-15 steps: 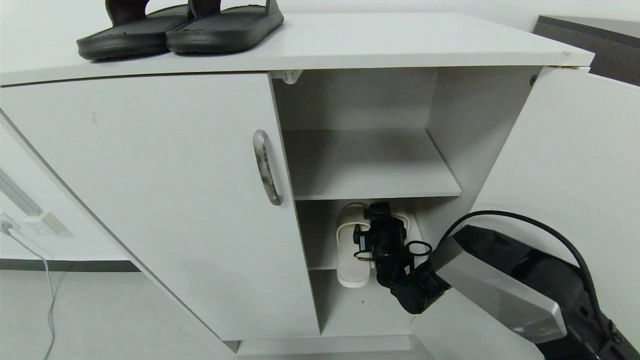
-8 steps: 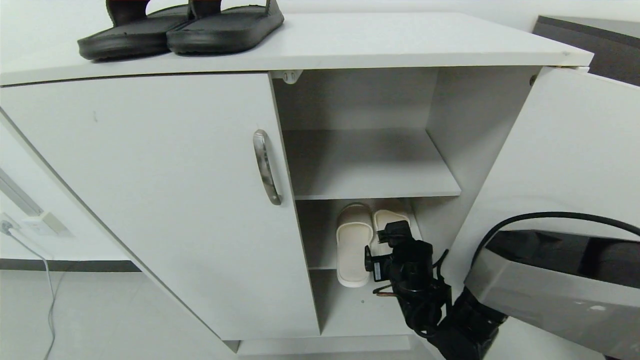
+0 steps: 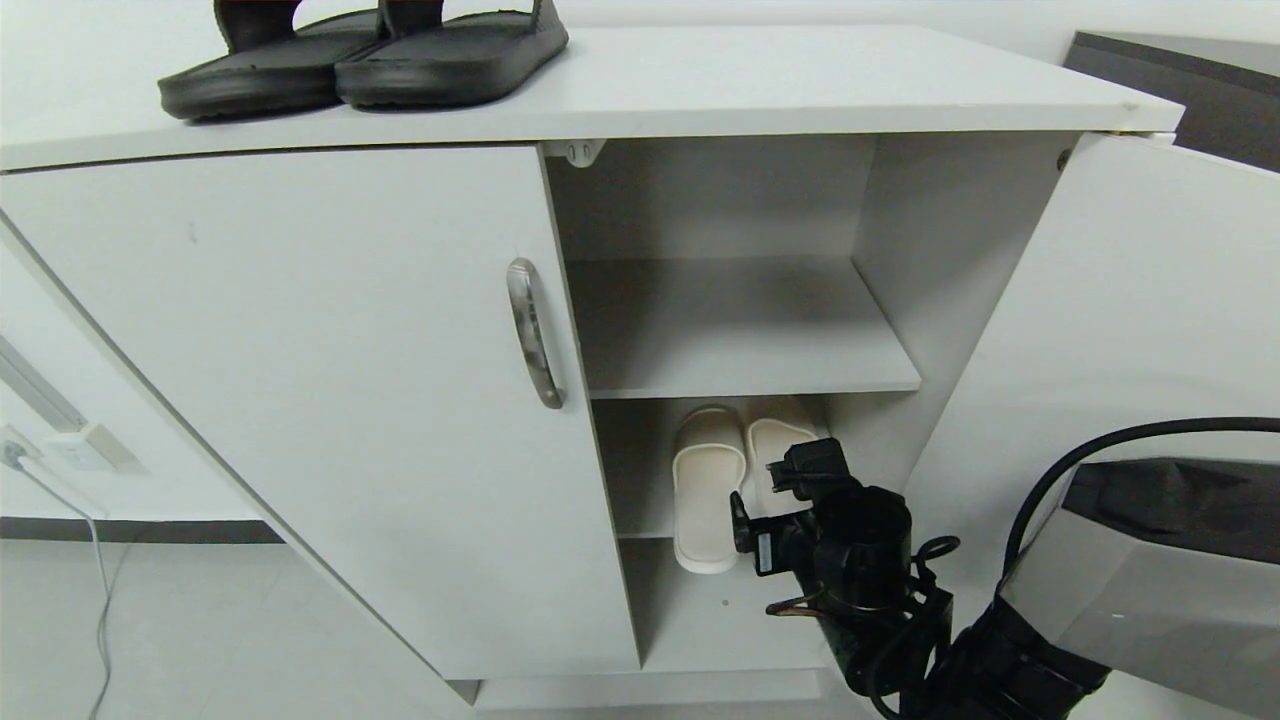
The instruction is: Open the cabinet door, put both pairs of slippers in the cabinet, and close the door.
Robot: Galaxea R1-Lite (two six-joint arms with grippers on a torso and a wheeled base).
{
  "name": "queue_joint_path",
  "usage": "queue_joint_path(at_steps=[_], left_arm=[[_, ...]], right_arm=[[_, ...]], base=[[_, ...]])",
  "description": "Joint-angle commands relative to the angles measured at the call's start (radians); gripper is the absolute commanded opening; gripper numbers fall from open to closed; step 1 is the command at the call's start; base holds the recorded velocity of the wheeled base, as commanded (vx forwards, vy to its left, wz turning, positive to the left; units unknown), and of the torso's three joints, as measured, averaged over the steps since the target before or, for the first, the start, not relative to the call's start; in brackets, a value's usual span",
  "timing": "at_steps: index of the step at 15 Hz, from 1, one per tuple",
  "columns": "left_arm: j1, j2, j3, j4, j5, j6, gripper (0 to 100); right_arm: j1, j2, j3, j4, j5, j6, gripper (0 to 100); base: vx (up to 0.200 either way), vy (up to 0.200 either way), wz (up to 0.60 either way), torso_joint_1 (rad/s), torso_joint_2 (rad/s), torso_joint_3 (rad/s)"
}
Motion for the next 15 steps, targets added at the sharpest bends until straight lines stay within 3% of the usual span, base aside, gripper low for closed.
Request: queue_joint_path(at_steps=[1, 7, 15], left_arm=[[0.000, 0.000, 0.000, 0.001, 0.000, -0.001, 0], [0.000, 0.002, -0.002, -0.001, 0.000, -0.001, 0], [0.000, 0.000, 0.000, -0.001, 0.000, 0.001, 0]], right_arm=[[0.005, -0.005, 0.002, 0.001, 0.001, 0.000, 100], [0.005, -0.003, 0.007, -0.001, 0.001, 0.000, 100], [0.005, 0.005, 0.030, -0.038, -0.001, -0.006, 100]], base=[[-0.200, 0.000, 0.00, 0.007, 0.01, 0.002], [-0.200, 0.000, 0.00, -0.001, 0.00, 0.005], [0.000, 0.000, 0.00, 0.000, 0.00, 0.000]])
